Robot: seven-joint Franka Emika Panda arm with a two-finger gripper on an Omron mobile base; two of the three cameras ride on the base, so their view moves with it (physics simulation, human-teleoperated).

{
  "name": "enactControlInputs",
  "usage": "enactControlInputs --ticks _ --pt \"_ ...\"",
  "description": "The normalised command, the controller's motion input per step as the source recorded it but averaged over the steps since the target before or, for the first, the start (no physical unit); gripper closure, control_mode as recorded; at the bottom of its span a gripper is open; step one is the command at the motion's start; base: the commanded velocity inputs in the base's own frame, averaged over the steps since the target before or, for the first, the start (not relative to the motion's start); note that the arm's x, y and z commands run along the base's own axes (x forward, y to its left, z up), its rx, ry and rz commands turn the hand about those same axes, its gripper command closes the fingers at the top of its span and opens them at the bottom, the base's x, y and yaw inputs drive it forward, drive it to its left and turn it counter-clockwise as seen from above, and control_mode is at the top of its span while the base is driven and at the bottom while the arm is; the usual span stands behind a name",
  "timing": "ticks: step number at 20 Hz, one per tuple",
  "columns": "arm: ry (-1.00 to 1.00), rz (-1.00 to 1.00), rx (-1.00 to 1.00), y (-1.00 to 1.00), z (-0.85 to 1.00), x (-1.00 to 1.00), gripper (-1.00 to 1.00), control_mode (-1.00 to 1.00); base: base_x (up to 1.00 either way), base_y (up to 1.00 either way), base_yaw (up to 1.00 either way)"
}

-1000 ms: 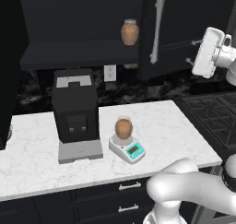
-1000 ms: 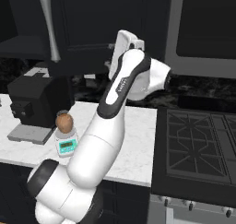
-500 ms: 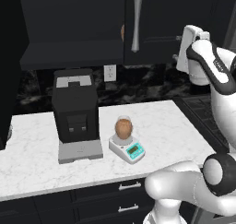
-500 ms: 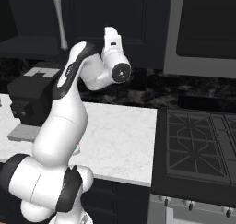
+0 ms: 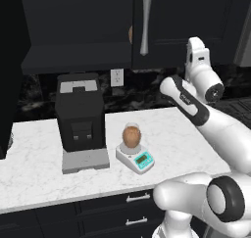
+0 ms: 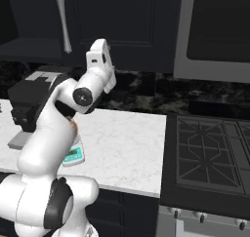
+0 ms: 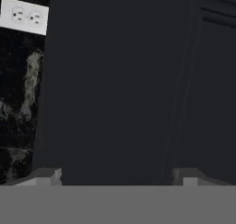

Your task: Pick the honey bottle and place it on the digital scale for weighing, and close the cabinet.

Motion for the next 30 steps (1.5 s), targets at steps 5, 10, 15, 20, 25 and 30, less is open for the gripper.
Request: enactControlInputs --ticks 5,10,15,20,25,30 --pt "0.12 -0.02 0.08 -0.44 0.70 -1.00 -1.00 -1.00 0.00 0.00 0.00" --pt "0.37 0.01 0.01 -0.07 0.67 -1.00 -1.00 -1.00 0.00 0.00 0.00" --pt "0.45 0.04 0.00 0.14 -0.07 -0.94 -1.00 -1.00 0.00 0.00 0.00" --pt "-0.04 0.02 0.00 0.27 -0.63 -0.97 -1.00 -1.00 0.00 0.00 0.00" --pt "-0.09 0.02 0.00 0.42 -0.55 -0.97 -1.00 -1.00 0.00 0.00 0.00" --pt "-0.14 0.02 0.00 0.93 -0.24 -0.97 -1.00 -1.00 0.00 0.00 0.00"
